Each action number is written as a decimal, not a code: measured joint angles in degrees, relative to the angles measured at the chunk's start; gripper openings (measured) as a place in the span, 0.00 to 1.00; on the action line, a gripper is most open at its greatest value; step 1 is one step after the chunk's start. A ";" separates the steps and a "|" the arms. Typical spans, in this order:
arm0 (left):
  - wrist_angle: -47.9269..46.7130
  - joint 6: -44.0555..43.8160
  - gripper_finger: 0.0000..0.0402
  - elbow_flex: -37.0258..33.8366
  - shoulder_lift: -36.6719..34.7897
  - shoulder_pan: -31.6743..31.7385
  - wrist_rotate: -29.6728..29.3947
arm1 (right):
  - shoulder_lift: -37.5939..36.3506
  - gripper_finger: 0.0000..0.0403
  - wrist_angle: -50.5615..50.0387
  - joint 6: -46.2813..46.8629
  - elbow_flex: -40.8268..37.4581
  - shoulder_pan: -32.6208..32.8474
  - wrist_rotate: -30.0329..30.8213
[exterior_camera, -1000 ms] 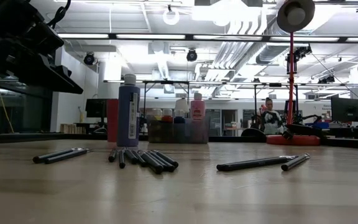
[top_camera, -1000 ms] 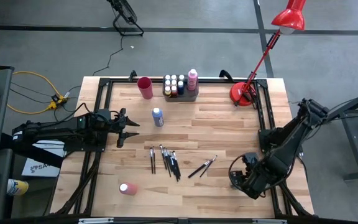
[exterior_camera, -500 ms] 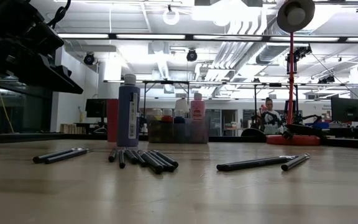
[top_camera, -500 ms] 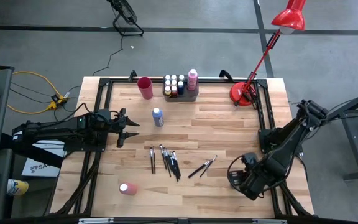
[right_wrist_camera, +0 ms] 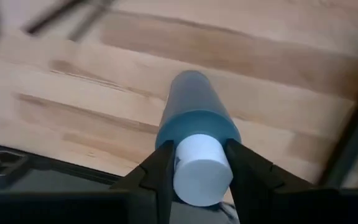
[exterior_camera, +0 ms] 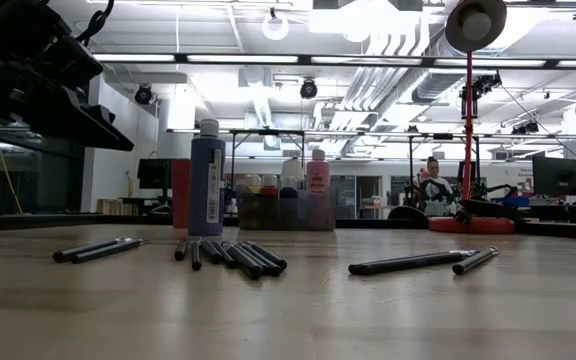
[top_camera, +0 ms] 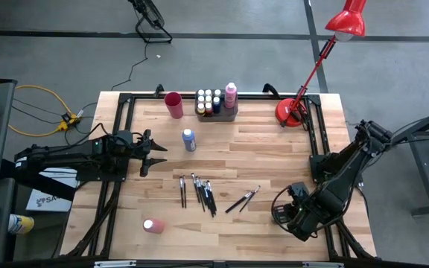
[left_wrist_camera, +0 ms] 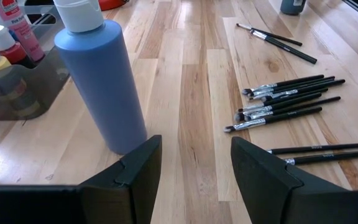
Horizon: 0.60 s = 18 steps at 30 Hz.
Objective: Pick & Place Paint Supplies
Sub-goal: Put the dark blue pain bottle into the black bin
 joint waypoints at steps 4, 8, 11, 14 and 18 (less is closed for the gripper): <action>0.02 -0.01 0.46 0.00 0.01 0.01 -0.02 | -0.15 0.28 -4.31 -3.46 3.81 -1.54 2.28; 0.01 -0.01 0.46 0.00 0.00 -0.01 0.00 | -0.14 0.28 -8.70 -9.89 8.19 -4.36 4.53; 0.01 -0.01 0.46 0.00 0.01 0.00 0.00 | -0.18 0.28 -11.59 -17.34 11.57 -7.81 7.46; -0.01 0.00 0.46 0.00 -0.01 0.00 0.00 | -0.19 0.28 -12.22 -29.89 14.78 -13.71 8.38; 0.02 -0.01 0.46 0.00 -0.01 -0.02 -0.02 | -0.20 0.28 -11.82 -47.38 18.22 -23.00 7.28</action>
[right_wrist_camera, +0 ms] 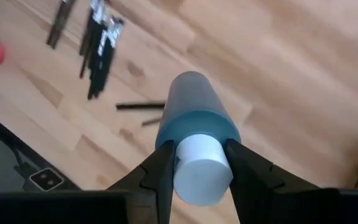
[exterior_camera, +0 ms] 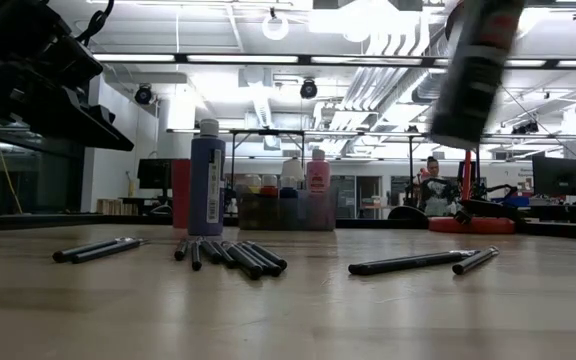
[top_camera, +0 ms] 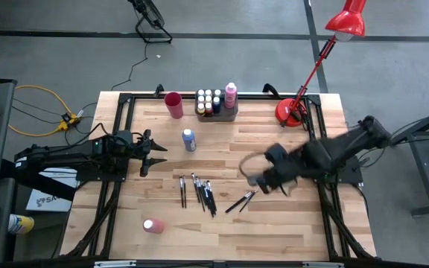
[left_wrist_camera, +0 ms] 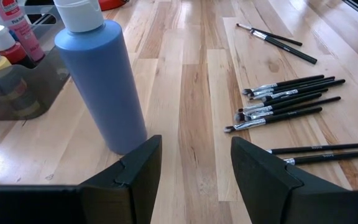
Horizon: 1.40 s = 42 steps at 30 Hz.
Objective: Pick & Place Paint Supplies
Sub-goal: Put the dark blue pain bottle into the black bin
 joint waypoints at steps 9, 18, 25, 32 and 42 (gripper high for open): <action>0.00 0.01 0.46 0.00 0.00 0.02 0.02 | -0.02 0.28 7.25 -40.36 2.88 -23.43 -3.44; 0.00 0.02 0.46 0.00 0.02 0.00 0.00 | 2.02 0.28 19.82 -76.97 2.90 -40.58 -8.36; 0.00 0.00 0.46 0.00 0.00 0.01 0.02 | 8.35 0.28 18.94 -87.97 6.59 -49.12 -11.10; 0.00 0.00 0.46 0.00 0.00 0.00 0.02 | 19.29 0.28 12.08 -93.18 19.02 -52.79 -11.26; 0.00 0.02 0.46 0.00 0.00 0.02 0.02 | 29.12 0.29 9.52 -92.78 26.46 -55.07 -11.27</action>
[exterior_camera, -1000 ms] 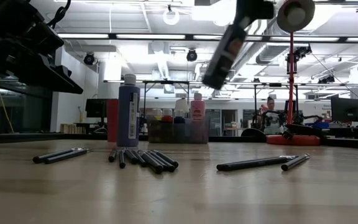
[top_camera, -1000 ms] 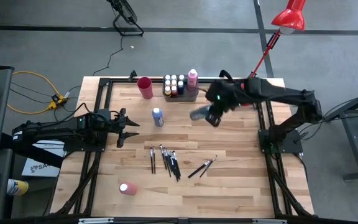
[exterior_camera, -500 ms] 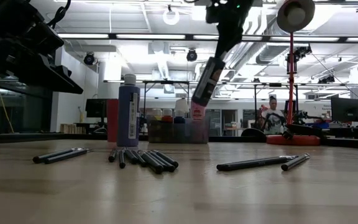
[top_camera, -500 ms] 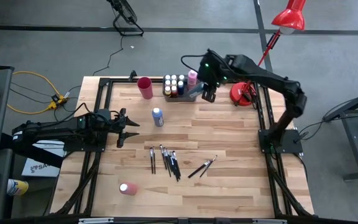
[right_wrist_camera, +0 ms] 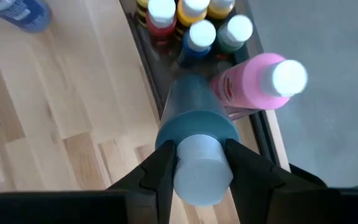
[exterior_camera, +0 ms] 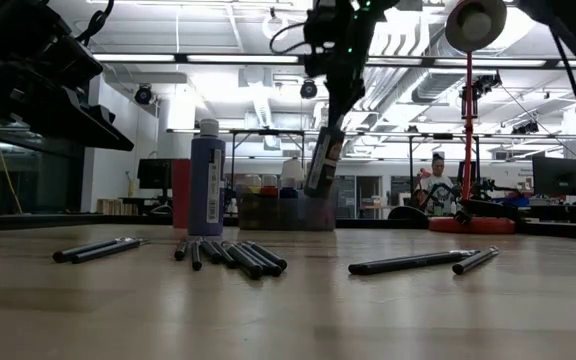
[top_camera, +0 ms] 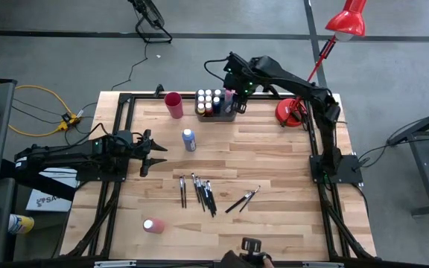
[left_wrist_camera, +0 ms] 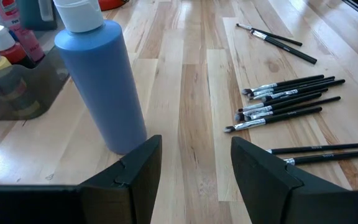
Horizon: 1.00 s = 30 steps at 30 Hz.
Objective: Pick & Place Paint Supplies
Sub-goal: Put the dark blue pain bottle into the black bin
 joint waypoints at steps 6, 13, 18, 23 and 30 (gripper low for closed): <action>-0.01 -0.02 0.46 0.00 0.02 0.00 0.00 | 2.78 0.29 0.09 0.25 0.00 -0.21 0.22; 0.00 0.00 0.46 0.00 0.02 0.00 -0.01 | 5.21 0.30 0.27 0.25 0.02 -1.25 2.69; 0.00 -0.02 0.46 0.00 0.00 0.00 -0.02 | 6.20 0.30 0.89 -0.71 0.00 -1.83 1.90; 0.00 -0.01 0.46 0.00 0.02 -0.02 0.00 | 6.51 0.31 1.42 -1.32 0.00 -2.10 2.23; 0.00 0.00 0.46 0.00 0.00 -0.02 -0.02 | 6.57 0.37 4.10 -1.95 0.00 -2.19 3.44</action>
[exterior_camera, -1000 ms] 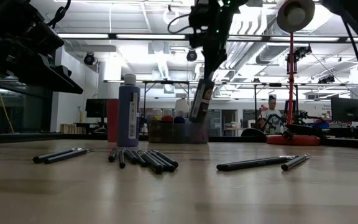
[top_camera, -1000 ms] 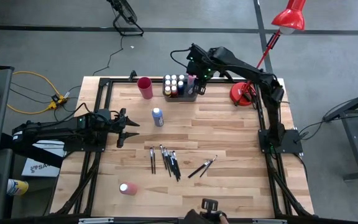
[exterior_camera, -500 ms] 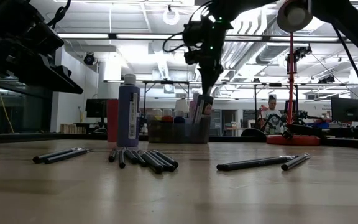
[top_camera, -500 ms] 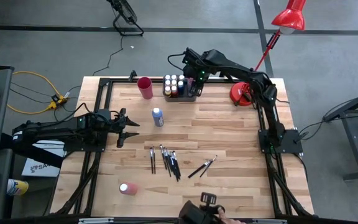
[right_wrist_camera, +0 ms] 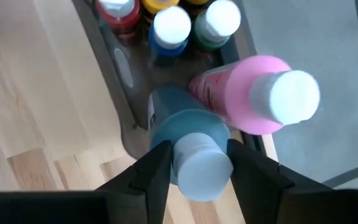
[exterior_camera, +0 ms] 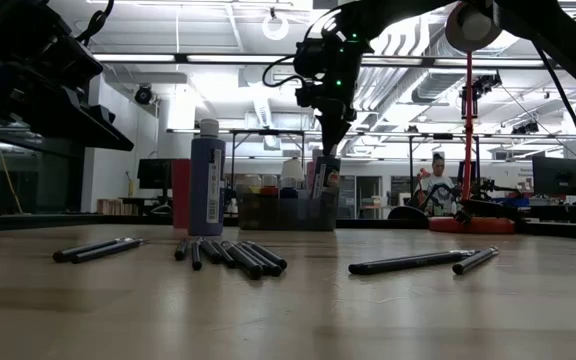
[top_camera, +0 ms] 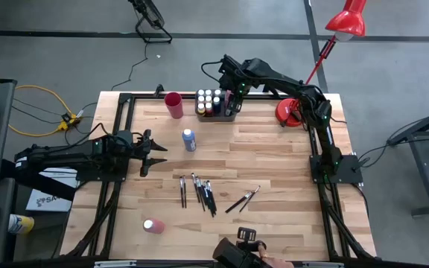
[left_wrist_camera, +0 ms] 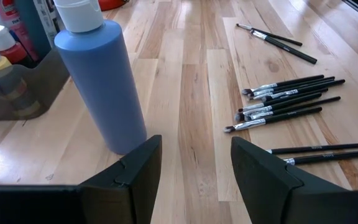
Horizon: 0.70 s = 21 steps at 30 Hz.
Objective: Pick & Place Paint Supplies
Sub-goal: Put the dark blue pain bottle into the black bin
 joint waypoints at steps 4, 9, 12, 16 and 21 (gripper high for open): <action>-0.01 -0.02 0.46 0.00 0.02 0.01 0.01 | 0.00 0.37 0.25 -0.79 0.00 0.00 -0.05; 0.00 -0.02 0.46 0.00 0.00 0.00 0.02 | 0.00 0.38 0.94 -1.30 0.00 0.00 -0.26; -0.01 -0.01 0.46 0.00 0.02 0.00 0.00 | 0.00 0.40 1.01 -1.48 0.00 0.13 -0.45; -0.01 -0.02 0.46 0.00 0.02 0.01 0.02 | 0.00 0.45 1.04 -1.49 0.00 0.17 -0.46; -0.01 -0.01 0.46 0.00 0.00 0.02 0.02 | -0.20 0.50 0.88 -1.30 0.00 0.17 -0.06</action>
